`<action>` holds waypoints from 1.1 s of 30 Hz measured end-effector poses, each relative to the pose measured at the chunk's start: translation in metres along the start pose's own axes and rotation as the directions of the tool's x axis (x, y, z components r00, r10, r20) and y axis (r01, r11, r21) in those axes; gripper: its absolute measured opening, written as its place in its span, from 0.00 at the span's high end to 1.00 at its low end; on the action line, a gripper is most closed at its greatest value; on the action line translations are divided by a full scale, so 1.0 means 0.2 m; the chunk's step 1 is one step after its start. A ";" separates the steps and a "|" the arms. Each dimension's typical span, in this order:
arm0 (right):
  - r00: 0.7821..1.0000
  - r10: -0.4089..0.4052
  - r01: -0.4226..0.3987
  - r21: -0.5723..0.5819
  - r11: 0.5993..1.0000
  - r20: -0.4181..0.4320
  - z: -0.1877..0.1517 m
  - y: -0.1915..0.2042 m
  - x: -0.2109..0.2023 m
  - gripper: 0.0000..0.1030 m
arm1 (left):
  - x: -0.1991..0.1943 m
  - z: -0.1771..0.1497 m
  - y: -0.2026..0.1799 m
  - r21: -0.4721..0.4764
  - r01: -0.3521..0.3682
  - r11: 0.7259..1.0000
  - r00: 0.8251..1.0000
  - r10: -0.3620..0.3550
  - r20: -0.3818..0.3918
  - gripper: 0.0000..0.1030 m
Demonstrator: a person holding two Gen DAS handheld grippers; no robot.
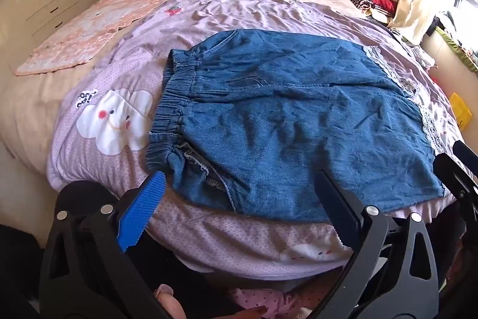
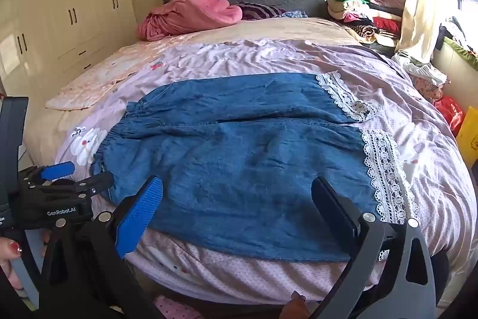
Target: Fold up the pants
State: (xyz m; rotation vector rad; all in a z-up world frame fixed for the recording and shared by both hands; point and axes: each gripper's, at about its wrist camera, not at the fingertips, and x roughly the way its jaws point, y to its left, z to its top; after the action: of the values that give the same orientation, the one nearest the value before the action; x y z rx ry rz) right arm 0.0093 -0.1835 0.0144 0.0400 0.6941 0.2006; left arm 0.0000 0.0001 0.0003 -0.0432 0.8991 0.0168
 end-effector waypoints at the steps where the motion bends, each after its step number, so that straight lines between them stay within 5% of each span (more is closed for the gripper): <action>1: 1.000 0.000 0.000 -0.002 1.000 0.003 0.00 0.01 0.00 0.04 | 0.00 0.00 0.00 0.000 0.000 1.000 1.000 0.000 0.000 0.09; 33: 1.000 -0.006 0.006 0.003 1.000 0.023 0.00 0.00 -0.03 0.04 | -0.05 0.02 -0.01 0.015 0.001 1.000 1.000 -0.002 0.026 0.09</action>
State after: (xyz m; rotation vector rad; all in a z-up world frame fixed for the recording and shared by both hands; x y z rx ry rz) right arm 0.0039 -0.1849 0.0186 0.0426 0.6714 0.1927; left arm -0.0032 -0.0019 0.0105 -0.0301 0.8730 0.0093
